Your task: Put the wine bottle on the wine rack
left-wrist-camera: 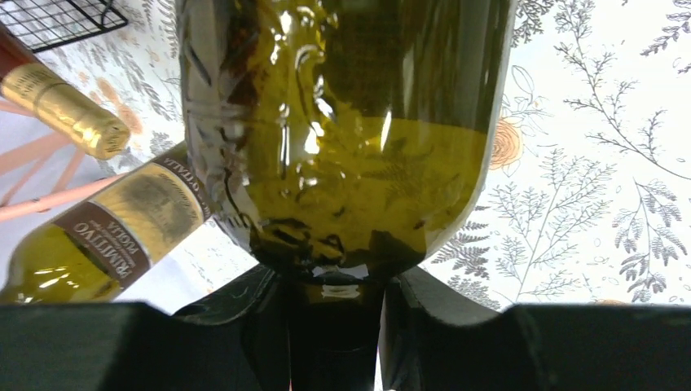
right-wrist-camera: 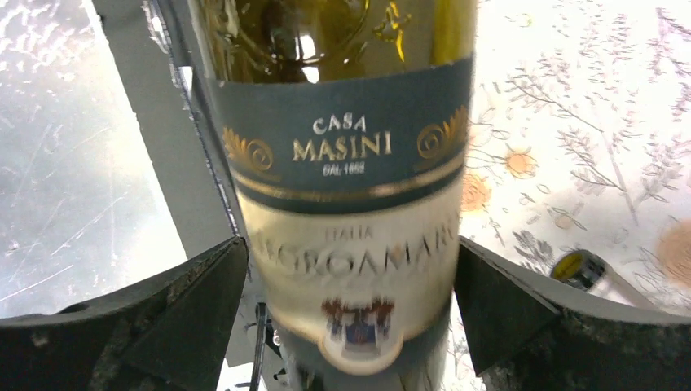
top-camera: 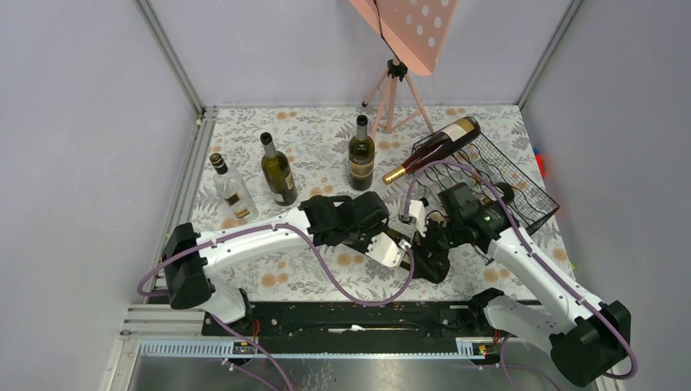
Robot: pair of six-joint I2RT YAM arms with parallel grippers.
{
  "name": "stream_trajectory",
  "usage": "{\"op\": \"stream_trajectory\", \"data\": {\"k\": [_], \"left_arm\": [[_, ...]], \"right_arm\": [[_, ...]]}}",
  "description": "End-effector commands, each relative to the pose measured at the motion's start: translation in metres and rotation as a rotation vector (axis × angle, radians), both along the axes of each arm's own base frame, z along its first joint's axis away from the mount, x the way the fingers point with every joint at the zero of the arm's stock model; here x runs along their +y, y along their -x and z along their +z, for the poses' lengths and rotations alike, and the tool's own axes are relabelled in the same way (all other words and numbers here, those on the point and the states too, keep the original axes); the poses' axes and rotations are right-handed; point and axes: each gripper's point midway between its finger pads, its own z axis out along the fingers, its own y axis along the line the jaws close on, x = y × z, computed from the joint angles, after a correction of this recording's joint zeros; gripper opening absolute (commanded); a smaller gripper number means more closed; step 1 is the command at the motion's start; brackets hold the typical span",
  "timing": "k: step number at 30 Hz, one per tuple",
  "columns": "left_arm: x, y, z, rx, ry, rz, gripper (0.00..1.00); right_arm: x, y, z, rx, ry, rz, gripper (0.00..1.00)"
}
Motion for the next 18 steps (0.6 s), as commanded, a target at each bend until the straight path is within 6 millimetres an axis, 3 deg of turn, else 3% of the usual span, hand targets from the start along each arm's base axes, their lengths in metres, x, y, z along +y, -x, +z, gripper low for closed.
{"op": "stream_trajectory", "data": {"k": [1,8,13,18], "left_arm": [[0.007,-0.001,0.019,0.002,0.108,0.081,0.00],[0.015,0.005,0.012,0.124,0.210,0.164,0.00],[0.004,0.021,-0.006,0.255,0.290,0.227,0.00],[-0.012,0.040,-0.007,0.402,0.338,0.251,0.00]], "right_arm": [[-0.005,-0.019,0.028,-0.159,0.004,-0.042,1.00],[-0.047,-0.047,0.038,-0.410,0.141,-0.232,1.00],[-0.060,-0.062,0.049,-0.493,0.132,-0.382,1.00],[-0.079,-0.081,0.062,-0.542,0.142,-0.531,1.00]]}}
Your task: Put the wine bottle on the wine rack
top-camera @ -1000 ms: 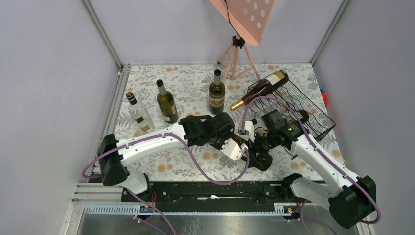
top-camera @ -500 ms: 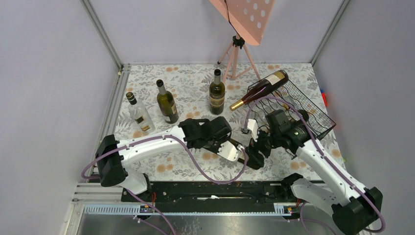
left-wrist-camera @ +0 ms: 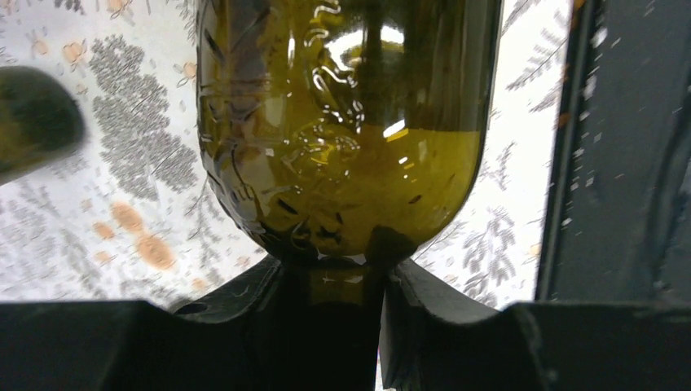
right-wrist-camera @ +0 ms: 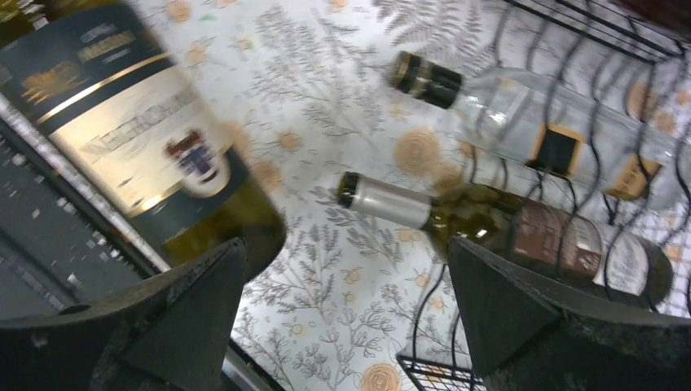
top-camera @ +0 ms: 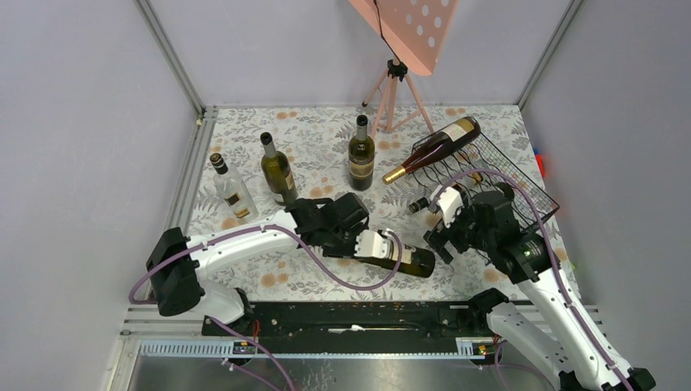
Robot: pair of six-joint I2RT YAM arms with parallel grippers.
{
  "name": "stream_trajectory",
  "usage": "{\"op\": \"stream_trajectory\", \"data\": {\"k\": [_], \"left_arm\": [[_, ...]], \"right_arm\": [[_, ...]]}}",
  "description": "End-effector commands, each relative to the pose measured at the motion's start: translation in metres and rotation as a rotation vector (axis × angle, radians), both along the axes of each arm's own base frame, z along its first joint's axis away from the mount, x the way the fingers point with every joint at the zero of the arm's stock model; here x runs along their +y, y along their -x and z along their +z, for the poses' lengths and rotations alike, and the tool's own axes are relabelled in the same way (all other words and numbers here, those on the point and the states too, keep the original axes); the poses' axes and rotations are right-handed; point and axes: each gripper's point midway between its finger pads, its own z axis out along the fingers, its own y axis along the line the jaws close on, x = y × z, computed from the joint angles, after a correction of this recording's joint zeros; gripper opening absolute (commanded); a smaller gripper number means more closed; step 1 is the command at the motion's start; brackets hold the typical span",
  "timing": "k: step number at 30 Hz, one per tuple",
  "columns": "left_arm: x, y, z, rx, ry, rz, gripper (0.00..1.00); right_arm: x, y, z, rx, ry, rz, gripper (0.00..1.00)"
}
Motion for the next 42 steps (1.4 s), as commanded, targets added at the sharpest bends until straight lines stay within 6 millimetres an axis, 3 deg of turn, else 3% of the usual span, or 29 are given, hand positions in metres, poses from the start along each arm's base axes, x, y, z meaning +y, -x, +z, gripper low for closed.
{"op": "stream_trajectory", "data": {"k": [1,6,9,23,42], "left_arm": [[-0.058,0.014,0.039,0.114,0.298,0.027,0.00],[-0.084,0.025,0.048,0.239,0.364,0.065,0.00],[-0.102,0.027,0.051,0.291,0.385,0.085,0.00],[-0.173,0.034,0.043,0.520,0.423,0.197,0.00],[-0.205,0.026,0.010,0.589,0.435,0.318,0.00]], "right_arm": [[-0.024,-0.030,0.019,-0.090,-0.017,-0.203,1.00],[-0.047,-0.052,0.041,-0.149,-0.059,-0.371,1.00],[-0.058,-0.064,0.045,-0.155,-0.070,-0.471,1.00],[-0.069,-0.082,0.053,-0.187,-0.158,-0.587,1.00],[-0.060,-0.067,0.062,-0.252,-0.218,-0.515,0.98]]}}
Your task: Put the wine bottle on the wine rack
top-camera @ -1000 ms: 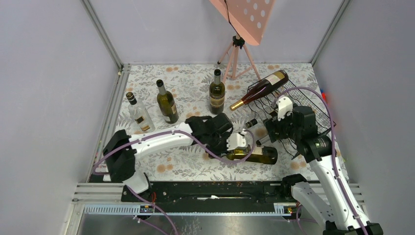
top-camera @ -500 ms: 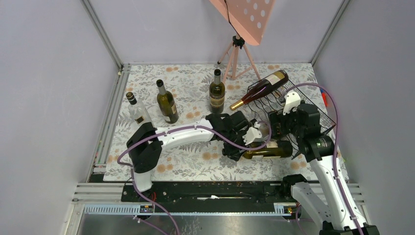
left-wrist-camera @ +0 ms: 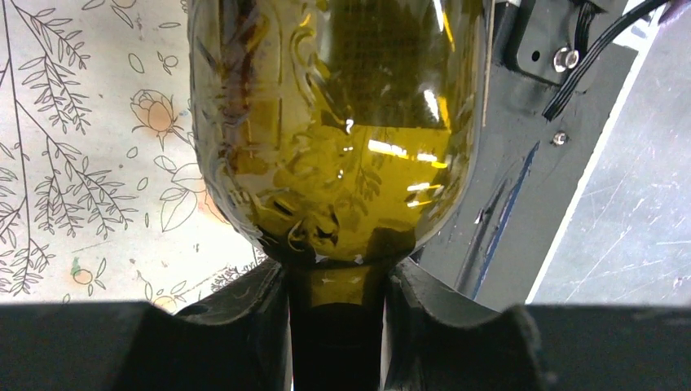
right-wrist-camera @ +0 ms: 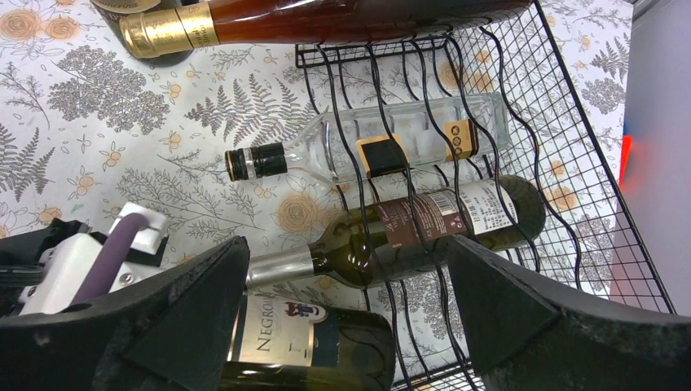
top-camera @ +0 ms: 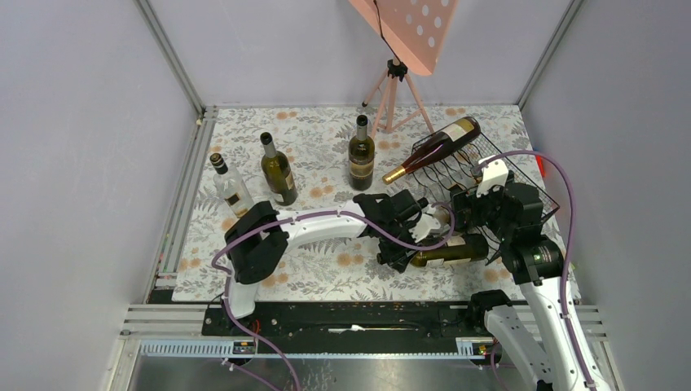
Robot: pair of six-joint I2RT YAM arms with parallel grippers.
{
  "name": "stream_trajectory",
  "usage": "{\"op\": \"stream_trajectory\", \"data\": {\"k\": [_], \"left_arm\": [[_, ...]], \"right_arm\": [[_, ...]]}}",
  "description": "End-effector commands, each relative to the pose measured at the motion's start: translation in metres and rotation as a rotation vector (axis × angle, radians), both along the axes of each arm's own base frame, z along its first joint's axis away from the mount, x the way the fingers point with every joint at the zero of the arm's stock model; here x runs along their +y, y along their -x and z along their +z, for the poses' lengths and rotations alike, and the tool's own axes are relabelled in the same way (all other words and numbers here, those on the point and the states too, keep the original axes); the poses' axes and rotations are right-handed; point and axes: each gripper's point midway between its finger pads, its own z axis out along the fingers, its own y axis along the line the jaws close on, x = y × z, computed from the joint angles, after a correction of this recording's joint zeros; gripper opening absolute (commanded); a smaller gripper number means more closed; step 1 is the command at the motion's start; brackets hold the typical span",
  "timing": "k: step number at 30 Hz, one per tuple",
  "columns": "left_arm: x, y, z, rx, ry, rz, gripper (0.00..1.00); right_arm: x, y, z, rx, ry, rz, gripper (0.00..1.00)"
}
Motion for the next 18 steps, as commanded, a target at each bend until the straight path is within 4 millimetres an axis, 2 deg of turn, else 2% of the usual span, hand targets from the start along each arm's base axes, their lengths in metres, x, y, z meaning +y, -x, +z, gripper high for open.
{"op": "stream_trajectory", "data": {"k": [1,7,13,18], "left_arm": [[-0.053,-0.013,0.052,-0.050,0.256,0.005,0.00],[-0.063,-0.016,0.049,-0.028,0.275,0.039,0.00],[-0.084,-0.011,0.050,0.042,0.332,0.052,0.00],[-0.102,-0.013,0.047,0.022,0.367,0.090,0.00]], "right_arm": [[0.005,-0.002,0.006,-0.026,-0.022,0.024,0.98],[0.008,-0.002,0.004,-0.018,-0.027,0.035,0.98],[0.010,-0.002,0.000,-0.005,-0.027,0.048,0.98],[0.010,-0.001,0.001,-0.009,-0.028,0.049,0.98]]}}
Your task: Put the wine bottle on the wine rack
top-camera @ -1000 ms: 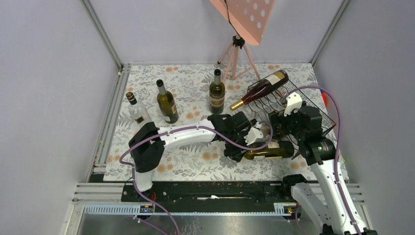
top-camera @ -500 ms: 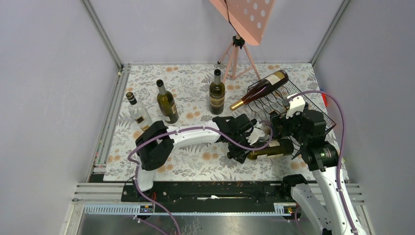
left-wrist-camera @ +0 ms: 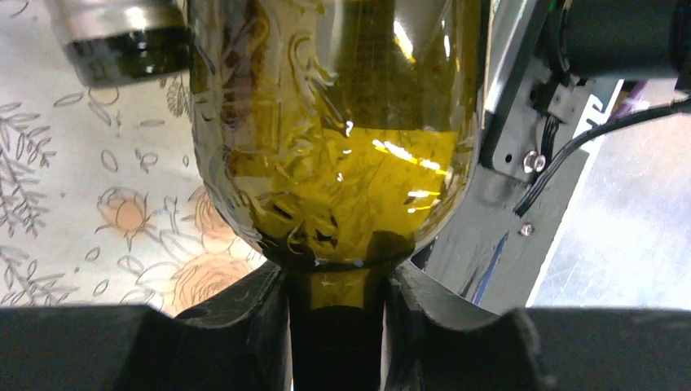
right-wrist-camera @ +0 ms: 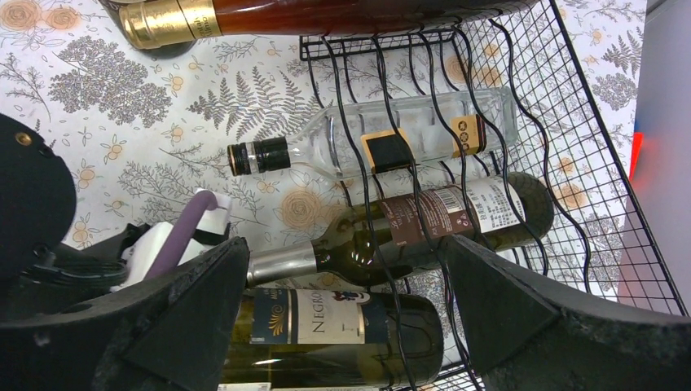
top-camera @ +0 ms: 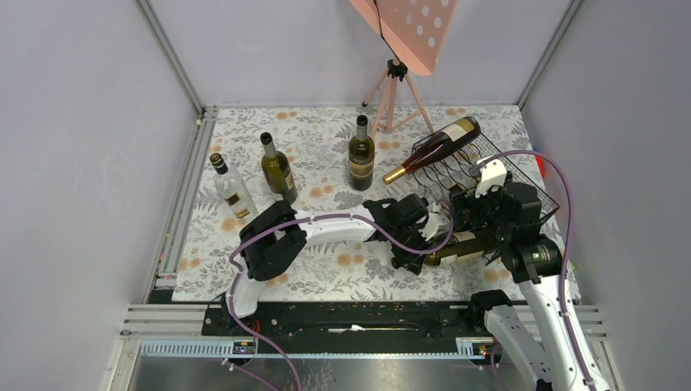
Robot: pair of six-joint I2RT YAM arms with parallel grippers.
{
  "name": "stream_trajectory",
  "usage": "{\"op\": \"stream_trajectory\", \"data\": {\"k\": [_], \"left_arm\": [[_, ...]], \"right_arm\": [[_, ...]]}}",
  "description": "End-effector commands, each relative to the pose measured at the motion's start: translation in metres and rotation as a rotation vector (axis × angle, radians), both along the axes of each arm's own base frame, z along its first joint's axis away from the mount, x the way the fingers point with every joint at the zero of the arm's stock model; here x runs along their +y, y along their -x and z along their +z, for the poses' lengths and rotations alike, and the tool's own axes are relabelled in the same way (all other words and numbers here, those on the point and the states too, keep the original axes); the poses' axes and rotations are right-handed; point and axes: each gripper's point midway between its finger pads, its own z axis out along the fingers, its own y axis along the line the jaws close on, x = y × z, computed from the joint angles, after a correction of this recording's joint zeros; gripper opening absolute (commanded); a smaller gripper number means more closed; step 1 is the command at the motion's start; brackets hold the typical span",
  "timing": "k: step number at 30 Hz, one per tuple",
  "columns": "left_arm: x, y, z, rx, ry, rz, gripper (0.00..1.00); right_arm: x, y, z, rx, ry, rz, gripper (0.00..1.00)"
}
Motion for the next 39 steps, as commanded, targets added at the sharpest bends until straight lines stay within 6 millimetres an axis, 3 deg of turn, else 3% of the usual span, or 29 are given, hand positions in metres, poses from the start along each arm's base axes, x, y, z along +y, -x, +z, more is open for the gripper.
{"op": "stream_trajectory", "data": {"k": [1,12,19,29,39], "left_arm": [[-0.066,-0.013,0.065,-0.096,0.290,0.013,0.00],[-0.091,-0.025,0.058,-0.099,0.249,0.139,0.00],[-0.106,-0.037,0.056,-0.124,0.240,0.177,0.00],[-0.125,-0.047,0.061,-0.131,0.267,0.211,0.00],[-0.123,-0.056,0.068,-0.122,0.292,0.222,0.00]], "right_arm": [[0.006,-0.002,0.006,-0.026,-0.021,0.027,0.98],[-0.036,-0.012,0.034,-0.093,-0.013,-0.227,1.00],[-0.043,-0.019,0.051,-0.086,-0.074,-0.286,1.00],[-0.064,-0.025,0.055,-0.096,-0.061,-0.383,1.00],[-0.089,-0.014,0.030,-0.087,0.107,-0.402,1.00]]}}
